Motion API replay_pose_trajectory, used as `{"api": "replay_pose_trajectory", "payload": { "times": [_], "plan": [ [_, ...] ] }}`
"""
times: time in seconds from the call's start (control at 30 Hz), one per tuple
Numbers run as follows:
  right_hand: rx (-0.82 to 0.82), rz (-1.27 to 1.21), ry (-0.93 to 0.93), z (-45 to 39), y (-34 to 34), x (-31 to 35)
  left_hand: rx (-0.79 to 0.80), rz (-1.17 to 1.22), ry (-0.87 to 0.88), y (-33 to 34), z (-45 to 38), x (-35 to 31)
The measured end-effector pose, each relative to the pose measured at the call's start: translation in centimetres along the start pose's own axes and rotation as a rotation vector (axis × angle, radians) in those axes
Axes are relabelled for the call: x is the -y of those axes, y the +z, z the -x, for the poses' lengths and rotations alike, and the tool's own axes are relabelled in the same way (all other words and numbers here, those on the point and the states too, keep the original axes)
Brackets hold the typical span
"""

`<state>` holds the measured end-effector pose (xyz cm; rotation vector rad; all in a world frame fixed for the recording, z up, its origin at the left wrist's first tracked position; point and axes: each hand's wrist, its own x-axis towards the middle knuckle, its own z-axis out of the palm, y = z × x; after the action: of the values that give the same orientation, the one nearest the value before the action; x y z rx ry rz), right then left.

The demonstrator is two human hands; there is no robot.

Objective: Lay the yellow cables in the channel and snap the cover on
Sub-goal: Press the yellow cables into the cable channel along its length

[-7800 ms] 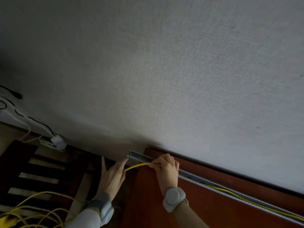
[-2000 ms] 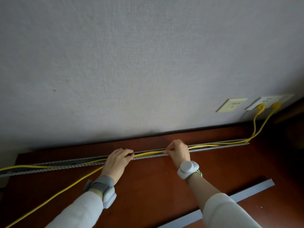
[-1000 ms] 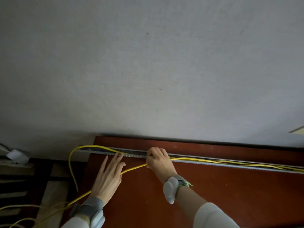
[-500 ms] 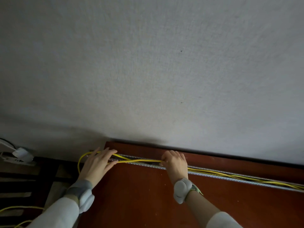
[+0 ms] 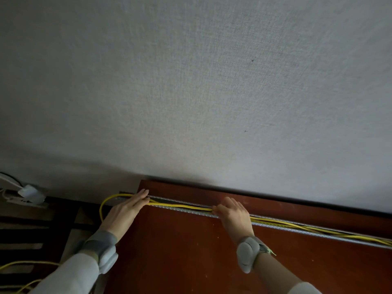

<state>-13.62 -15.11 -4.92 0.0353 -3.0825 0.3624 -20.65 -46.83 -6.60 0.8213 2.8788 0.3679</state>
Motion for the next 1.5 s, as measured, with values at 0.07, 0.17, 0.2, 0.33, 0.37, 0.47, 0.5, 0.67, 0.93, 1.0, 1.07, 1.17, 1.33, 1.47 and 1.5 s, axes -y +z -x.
{"api": "replay_pose_trajectory", "payload": {
  "times": [0.07, 0.17, 0.2, 0.33, 0.37, 0.47, 0.5, 0.67, 0.93, 1.0, 1.07, 1.17, 1.33, 1.47, 1.5],
  "plan": [
    [0.006, -0.056, 0.093, -0.4, -0.1, 0.2, -0.005, -0.024, -0.017, -0.5, -0.2, -0.3],
    [0.07, -0.029, 0.145, -1.3, -0.3, 1.0, -0.021, -0.092, -0.045, -0.9, -0.5, -1.1],
    [0.075, -0.007, 0.135, -1.7, -0.4, 1.3, -0.015, -0.091, -0.067, -0.8, -0.8, -1.4],
    [0.025, -0.105, 0.015, -3.2, -0.6, 4.8, -0.027, -0.116, -0.11, -0.1, -0.8, -1.5],
    [0.027, -0.137, -0.029, -3.6, -0.5, 6.1, -0.028, -0.121, -0.098, -0.2, -0.8, -1.7],
    [0.107, -0.204, -0.12, -5.1, 0.7, 11.1, -0.095, -0.117, -0.086, -0.8, 0.4, -1.1],
    [0.141, -0.207, -0.137, -5.5, 1.2, 12.4, -0.125, -0.109, -0.086, -0.8, 0.9, -0.7],
    [0.197, -0.159, -0.185, -6.5, 3.6, 16.7, -0.142, -0.128, -0.205, 0.2, 4.3, 2.8],
    [0.127, -0.011, -0.292, -7.3, 4.6, 17.7, -0.106, -0.119, -0.333, 1.9, 4.1, 3.6],
    [0.106, 0.088, -0.375, -7.3, 4.1, 17.9, -0.14, -0.106, -0.363, 2.2, 3.3, 3.2],
    [0.101, 0.206, -0.444, -7.5, 3.9, 18.1, -0.168, -0.095, -0.394, 2.6, 2.7, 3.0],
    [0.059, 0.205, -0.464, -7.7, 4.1, 17.8, -0.224, -0.041, -0.415, 2.6, 2.1, 3.0],
    [0.1, -0.04, -0.309, -8.0, 4.5, 17.5, -0.271, 0.131, -0.424, 0.9, 1.9, 4.4],
    [0.137, -0.207, -0.155, -7.8, 5.2, 17.5, -0.234, 0.292, -0.366, 0.0, 1.5, 6.9],
    [0.127, -0.27, -0.081, -7.8, 5.3, 17.5, -0.24, 0.362, -0.344, -0.2, 1.3, 7.6]
  ]
}}
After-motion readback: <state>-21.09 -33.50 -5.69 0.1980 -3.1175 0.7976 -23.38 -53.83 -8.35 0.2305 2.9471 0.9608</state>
